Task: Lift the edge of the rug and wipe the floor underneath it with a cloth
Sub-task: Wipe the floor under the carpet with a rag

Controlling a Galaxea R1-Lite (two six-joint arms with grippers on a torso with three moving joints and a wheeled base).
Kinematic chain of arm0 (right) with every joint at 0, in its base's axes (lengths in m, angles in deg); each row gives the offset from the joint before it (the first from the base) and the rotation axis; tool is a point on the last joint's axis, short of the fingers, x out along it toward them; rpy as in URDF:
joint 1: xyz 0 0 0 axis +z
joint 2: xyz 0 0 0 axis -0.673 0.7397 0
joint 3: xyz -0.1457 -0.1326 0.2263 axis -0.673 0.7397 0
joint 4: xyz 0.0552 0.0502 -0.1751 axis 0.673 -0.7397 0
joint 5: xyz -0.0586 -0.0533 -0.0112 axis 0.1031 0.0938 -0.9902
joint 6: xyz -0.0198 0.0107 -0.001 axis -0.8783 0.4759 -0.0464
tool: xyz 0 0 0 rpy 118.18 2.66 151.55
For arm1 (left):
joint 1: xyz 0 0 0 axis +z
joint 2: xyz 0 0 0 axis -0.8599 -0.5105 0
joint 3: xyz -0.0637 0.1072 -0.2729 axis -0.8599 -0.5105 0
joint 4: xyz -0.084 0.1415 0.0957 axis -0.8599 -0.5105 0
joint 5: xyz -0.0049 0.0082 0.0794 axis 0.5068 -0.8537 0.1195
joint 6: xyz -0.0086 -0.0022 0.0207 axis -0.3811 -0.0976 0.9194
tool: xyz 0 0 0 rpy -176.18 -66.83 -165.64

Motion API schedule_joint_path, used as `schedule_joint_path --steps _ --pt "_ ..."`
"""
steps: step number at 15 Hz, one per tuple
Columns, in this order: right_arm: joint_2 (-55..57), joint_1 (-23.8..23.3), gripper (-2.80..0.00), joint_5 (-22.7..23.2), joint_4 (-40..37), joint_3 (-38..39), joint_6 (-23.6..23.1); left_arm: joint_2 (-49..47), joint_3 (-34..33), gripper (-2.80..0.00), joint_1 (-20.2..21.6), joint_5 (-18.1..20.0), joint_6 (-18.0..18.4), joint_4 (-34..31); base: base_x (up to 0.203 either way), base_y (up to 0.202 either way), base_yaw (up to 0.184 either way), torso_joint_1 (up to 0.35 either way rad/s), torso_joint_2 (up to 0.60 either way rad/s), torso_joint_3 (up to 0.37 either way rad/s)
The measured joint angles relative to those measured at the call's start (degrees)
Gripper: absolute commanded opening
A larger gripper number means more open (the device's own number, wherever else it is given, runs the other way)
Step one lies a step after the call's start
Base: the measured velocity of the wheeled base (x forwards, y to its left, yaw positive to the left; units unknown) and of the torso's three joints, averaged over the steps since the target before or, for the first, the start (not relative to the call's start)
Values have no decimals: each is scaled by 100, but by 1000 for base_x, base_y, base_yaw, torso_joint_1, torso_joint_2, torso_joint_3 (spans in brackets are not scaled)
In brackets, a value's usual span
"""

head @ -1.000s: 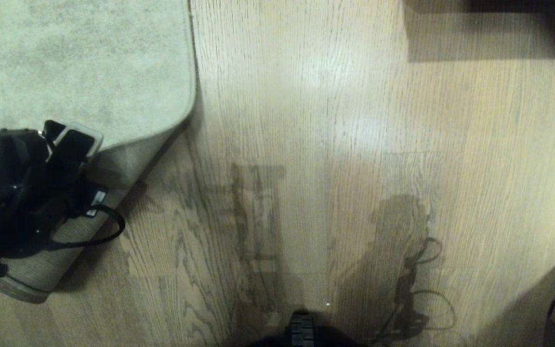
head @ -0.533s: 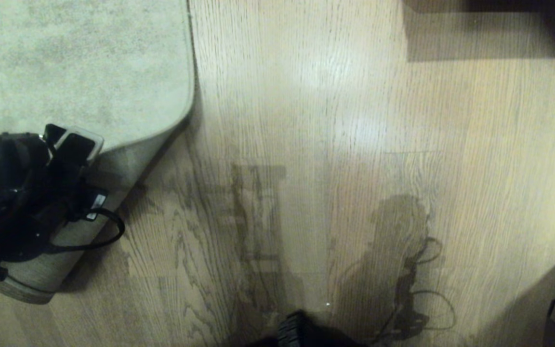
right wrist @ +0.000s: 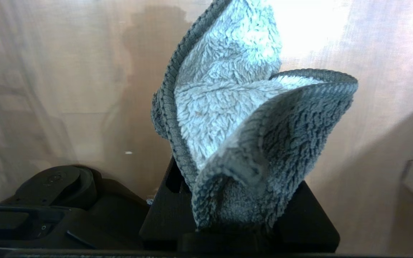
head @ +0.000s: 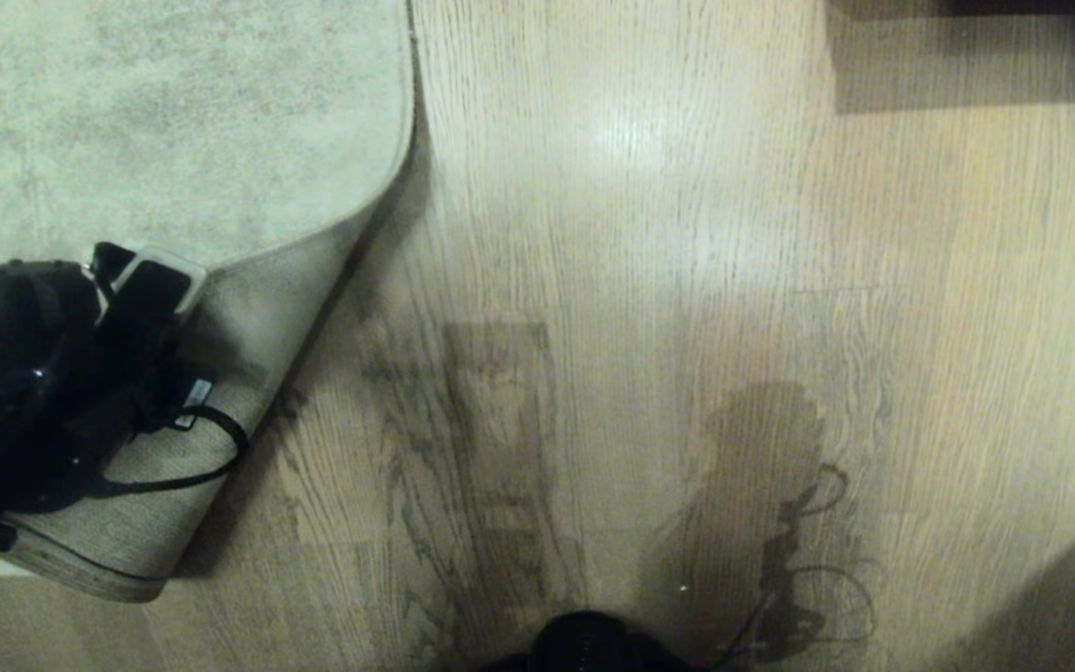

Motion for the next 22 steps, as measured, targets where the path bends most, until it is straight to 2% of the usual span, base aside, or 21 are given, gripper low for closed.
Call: schedule_joint_path --steps 6,22 --pt "0 0 -280 2 0 0 0 28 -9 -280 2 -5 22 5 0 174 -4 3 1 3" --pt "0 4 -280 0 -1 0 0 154 -194 -280 -22 -22 37 -10 0 0 0 0 0 0"
